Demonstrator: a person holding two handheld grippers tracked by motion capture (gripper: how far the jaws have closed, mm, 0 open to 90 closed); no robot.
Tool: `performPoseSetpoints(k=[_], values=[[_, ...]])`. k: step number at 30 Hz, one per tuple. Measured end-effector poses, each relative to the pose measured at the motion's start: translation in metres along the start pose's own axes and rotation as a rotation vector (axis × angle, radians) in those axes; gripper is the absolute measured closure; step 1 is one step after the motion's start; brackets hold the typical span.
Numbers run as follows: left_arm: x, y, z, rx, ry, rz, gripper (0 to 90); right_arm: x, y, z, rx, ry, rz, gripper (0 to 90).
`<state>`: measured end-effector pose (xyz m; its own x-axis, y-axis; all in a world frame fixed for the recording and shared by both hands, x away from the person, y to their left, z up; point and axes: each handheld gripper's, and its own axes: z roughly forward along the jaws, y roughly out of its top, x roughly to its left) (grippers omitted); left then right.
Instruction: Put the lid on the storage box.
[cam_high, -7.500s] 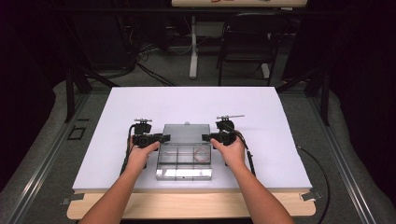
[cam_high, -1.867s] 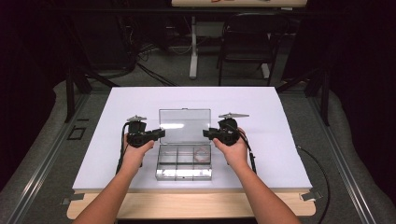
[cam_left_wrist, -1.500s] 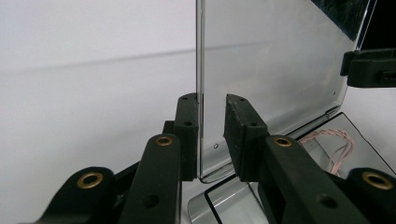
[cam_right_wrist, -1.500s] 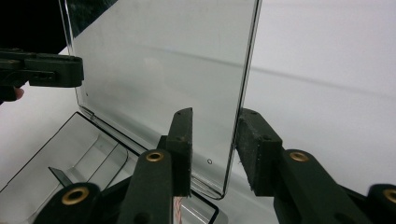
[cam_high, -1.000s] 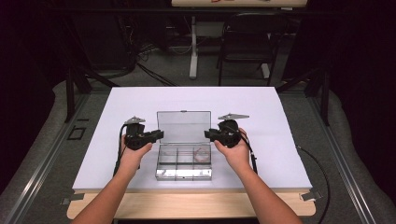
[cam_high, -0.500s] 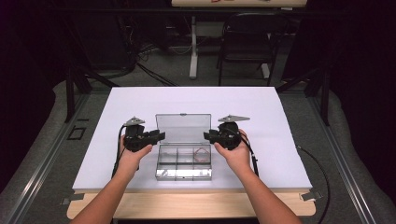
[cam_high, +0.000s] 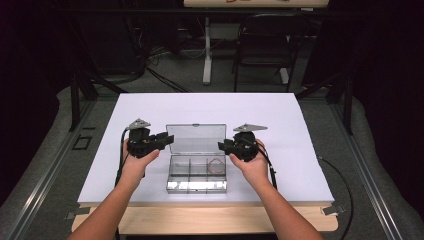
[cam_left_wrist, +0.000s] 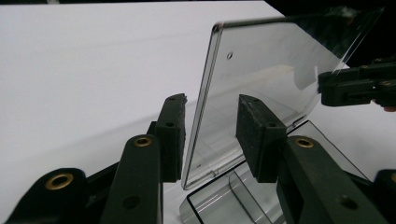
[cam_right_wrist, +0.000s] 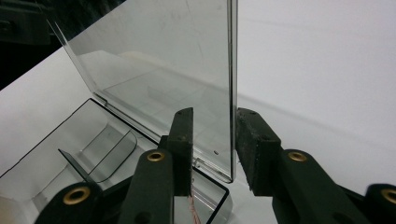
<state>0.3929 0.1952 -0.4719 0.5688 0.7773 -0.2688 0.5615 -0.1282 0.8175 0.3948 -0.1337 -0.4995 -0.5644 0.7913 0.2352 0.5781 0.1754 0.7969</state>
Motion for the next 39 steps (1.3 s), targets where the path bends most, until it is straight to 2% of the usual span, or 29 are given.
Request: performPoseSetpoints(k=[6,15,39], values=[[-0.005,0.009,-0.006,-0.008,-0.008,0.023,66.0,0.001,-0.001,0.000,-0.005,0.002,0.004,68.0],[-0.011,0.012,-0.015,-0.015,-0.008,0.052,69.4,0.003,-0.002,-0.002,-0.007,0.009,0.002,67.0],[-0.020,0.000,-0.029,-0.031,-0.020,0.078,69.1,0.007,-0.007,-0.009,-0.022,0.022,-0.008,63.2]])
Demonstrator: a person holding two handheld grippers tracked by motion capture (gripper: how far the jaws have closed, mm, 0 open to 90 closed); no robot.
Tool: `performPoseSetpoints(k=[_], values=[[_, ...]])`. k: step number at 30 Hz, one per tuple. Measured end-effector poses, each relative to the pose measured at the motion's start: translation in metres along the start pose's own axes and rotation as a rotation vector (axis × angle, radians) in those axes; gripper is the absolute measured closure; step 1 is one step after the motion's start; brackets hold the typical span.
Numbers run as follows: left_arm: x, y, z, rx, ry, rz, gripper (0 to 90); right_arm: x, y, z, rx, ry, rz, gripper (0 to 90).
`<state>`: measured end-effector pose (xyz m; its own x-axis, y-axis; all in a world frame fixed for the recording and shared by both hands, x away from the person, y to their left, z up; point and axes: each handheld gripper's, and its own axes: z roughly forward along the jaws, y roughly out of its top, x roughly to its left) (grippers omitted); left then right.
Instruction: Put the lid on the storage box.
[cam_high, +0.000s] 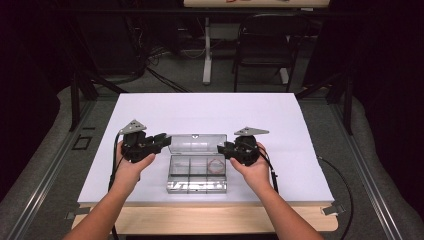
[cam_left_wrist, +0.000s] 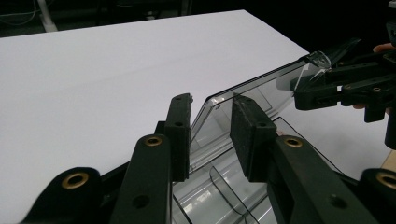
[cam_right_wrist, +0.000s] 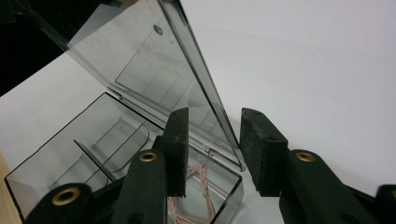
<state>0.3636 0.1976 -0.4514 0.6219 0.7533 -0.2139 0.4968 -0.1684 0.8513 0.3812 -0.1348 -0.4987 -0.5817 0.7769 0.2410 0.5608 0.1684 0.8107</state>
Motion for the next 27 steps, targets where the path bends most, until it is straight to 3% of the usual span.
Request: performPoseSetpoints(k=[27], values=[[-0.010,-0.019,-0.013,0.013,-0.019,0.028,68.6,0.009,-0.013,-0.021,-0.017,0.038,-0.010,60.1]])
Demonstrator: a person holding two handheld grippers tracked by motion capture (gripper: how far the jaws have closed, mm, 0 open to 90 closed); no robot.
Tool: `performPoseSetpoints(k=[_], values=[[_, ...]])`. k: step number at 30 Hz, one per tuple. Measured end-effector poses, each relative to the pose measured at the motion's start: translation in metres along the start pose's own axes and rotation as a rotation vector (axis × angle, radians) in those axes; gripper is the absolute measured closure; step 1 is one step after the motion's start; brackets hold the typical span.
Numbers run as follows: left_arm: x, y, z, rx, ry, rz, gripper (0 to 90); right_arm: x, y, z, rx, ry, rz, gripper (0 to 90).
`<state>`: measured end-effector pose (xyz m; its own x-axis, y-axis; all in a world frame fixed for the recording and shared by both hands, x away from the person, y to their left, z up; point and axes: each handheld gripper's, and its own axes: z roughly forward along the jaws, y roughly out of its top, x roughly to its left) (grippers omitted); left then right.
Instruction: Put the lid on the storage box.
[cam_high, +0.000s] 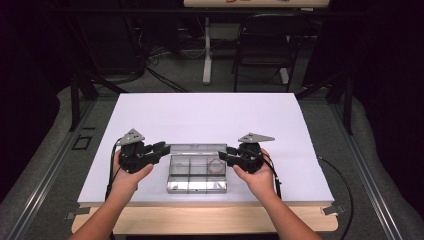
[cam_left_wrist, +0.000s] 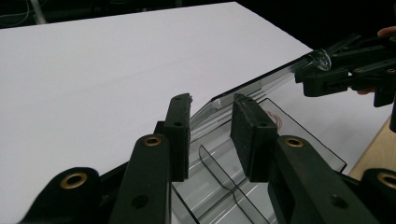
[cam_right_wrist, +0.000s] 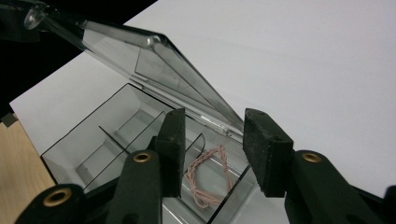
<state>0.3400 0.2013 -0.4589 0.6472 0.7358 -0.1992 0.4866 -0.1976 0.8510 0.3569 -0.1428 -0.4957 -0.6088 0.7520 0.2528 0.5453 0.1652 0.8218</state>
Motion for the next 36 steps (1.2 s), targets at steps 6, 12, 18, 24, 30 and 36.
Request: performPoseSetpoints(k=[6,12,18,24,30,36], values=[[-0.002,-0.005,-0.002,-0.007,-0.004,0.003,68.6,0.003,-0.004,-0.006,-0.002,0.012,0.001,60.2],[-0.006,-0.011,-0.004,-0.006,0.005,0.007,68.7,0.006,-0.008,-0.012,0.008,0.021,-0.002,61.0],[-0.007,-0.016,-0.006,-0.007,-0.006,0.004,68.8,0.012,-0.012,-0.018,-0.001,0.036,0.000,63.8],[-0.010,-0.021,-0.008,-0.012,-0.007,0.002,68.9,0.019,-0.016,-0.020,-0.005,0.054,-0.027,67.9],[-0.011,-0.027,-0.008,-0.005,-0.012,0.004,68.9,0.023,-0.022,-0.022,-0.008,0.052,-0.027,70.0],[-0.013,-0.034,-0.009,0.005,-0.011,0.004,69.4,0.026,-0.028,-0.026,-0.003,0.054,-0.039,72.0]])
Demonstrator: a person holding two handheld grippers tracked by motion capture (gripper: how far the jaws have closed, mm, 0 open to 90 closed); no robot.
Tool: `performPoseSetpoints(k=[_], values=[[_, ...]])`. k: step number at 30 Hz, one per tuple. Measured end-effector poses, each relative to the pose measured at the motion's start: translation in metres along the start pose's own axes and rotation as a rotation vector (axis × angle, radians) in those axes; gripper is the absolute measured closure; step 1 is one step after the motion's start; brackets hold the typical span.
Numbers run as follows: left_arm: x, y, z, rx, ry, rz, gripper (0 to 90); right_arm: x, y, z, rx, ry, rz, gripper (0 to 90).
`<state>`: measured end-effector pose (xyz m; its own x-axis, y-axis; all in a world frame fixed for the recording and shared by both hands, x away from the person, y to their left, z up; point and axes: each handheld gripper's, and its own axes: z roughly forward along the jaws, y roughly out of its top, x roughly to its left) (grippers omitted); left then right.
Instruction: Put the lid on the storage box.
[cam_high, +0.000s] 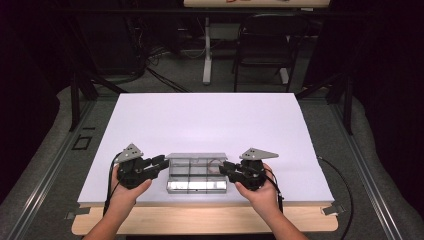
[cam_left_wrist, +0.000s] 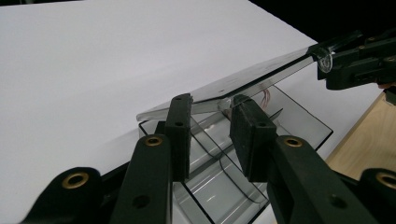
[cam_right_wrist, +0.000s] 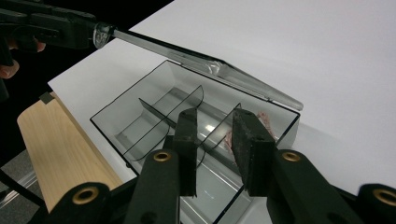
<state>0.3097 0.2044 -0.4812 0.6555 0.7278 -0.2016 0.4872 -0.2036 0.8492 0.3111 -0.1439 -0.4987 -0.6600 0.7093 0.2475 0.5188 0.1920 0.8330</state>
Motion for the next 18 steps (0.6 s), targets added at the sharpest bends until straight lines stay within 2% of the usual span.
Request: performPoseSetpoints(k=[5,18], values=[[-0.002,-0.005,-0.001,0.007,-0.002,0.008,69.5,0.004,-0.004,-0.002,-0.004,0.008,0.000,73.1],[-0.007,-0.016,-0.004,0.025,0.001,0.017,69.9,0.010,-0.009,-0.012,0.003,0.011,-0.012,82.8]])
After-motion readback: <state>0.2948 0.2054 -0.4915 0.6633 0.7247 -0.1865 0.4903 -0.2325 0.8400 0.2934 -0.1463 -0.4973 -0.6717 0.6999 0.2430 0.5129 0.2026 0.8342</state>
